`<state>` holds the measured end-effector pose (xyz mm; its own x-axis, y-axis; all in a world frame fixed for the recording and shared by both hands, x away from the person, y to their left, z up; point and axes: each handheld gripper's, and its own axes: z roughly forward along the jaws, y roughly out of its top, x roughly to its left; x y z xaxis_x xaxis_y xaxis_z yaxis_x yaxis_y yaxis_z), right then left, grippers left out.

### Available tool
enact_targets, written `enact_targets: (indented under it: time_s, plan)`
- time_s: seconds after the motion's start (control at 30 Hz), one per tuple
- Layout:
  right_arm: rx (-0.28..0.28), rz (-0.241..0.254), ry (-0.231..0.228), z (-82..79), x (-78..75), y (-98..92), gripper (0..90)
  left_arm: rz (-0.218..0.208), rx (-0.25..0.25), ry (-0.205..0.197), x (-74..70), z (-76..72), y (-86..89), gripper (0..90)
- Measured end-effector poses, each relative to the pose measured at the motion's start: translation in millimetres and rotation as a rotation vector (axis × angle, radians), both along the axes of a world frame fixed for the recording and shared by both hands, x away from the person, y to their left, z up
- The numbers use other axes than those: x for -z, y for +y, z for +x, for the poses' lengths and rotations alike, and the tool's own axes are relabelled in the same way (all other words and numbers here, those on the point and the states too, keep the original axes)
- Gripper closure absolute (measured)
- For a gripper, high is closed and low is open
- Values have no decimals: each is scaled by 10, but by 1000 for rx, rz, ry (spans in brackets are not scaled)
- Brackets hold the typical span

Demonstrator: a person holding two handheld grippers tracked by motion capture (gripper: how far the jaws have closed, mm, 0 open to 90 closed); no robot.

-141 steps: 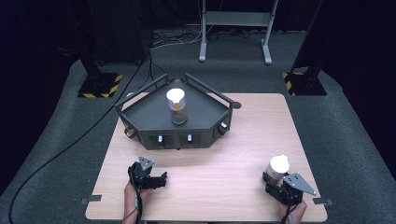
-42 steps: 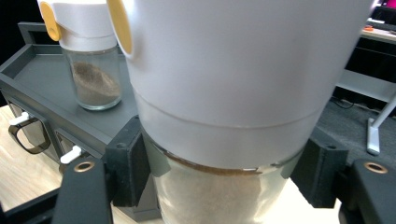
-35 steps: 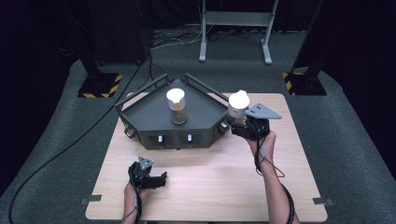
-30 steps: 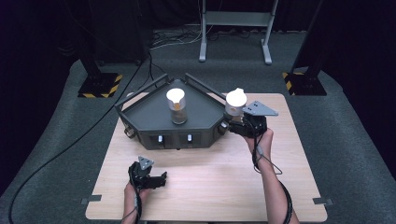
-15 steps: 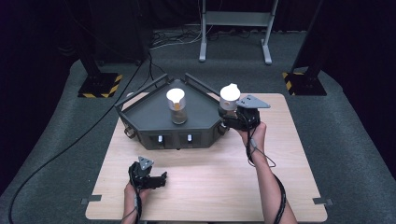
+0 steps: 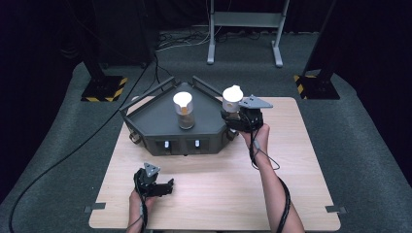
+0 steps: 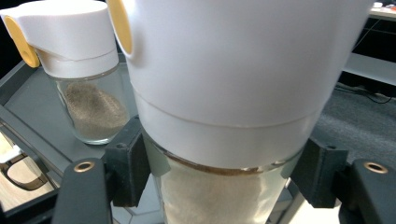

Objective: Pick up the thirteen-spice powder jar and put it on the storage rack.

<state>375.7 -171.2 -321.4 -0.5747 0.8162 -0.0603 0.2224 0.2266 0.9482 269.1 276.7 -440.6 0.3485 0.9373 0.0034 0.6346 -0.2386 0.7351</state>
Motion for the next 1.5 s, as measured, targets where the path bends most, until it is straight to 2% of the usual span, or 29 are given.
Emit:
enact_targets:
  time_s: [0.6, 0.83, 1.07, 1.5]
  plan:
    - [-22, 6, 27, 226, 67, 240, 301, 5, 0, -5, 2, -9, -10, 58]
    - [-28, 16, 34, 289, 105, 272, 301, 7, -1, -7, 3, -14, -15, 58]
    - [-33, 23, 60, 352, 150, 306, 301, 8, 0, -8, 3, -14, -16, 58]
    - [-34, 13, 85, 420, 215, 381, 301, 10, 0, -10, 5, -19, -21, 59]
